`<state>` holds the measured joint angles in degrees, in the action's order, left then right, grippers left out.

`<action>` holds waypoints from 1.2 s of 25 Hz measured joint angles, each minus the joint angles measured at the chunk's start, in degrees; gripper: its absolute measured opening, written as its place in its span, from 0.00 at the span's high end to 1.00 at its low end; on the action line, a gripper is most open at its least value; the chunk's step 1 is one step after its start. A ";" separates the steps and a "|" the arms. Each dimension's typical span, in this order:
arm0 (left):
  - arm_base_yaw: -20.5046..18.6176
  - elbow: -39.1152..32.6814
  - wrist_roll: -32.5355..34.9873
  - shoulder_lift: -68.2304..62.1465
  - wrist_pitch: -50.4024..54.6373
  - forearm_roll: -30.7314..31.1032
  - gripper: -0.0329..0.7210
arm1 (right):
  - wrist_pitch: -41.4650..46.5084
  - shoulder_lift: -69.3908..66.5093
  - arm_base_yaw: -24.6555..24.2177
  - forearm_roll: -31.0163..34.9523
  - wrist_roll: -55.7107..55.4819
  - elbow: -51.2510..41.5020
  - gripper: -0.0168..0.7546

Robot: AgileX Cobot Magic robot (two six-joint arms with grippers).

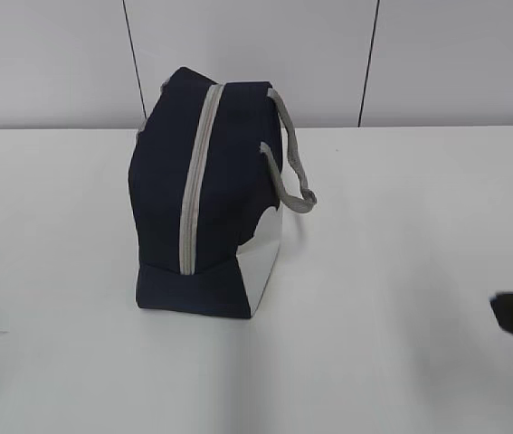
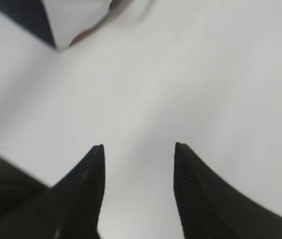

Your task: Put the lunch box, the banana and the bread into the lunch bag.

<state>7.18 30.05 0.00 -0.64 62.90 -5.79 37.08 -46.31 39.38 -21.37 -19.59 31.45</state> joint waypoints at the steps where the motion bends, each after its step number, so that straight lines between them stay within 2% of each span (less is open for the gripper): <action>1: 0.00 0.00 0.00 0.00 0.00 0.00 0.55 | 5.19 1.67 0.70 4.47 4.77 0.81 0.51; 4: 0.00 0.00 0.00 0.00 0.00 0.00 0.56 | 16.47 6.97 1.26 11.51 12.08 2.10 0.50; 9: 0.00 0.00 0.00 0.00 0.00 0.00 0.57 | 27.28 17.29 1.26 13.05 14.24 1.44 0.50; 15: 0.00 0.00 0.00 0.00 0.00 0.00 0.58 | 27.85 24.99 1.30 13.05 14.67 -2.49 0.50; 30: 0.00 0.00 0.00 0.00 0.00 0.00 0.63 | 27.85 25.53 1.17 13.05 14.80 -2.49 0.50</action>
<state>7.18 30.05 0.00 -0.64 62.90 -5.79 64.93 -20.78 40.54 -8.32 -4.79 28.96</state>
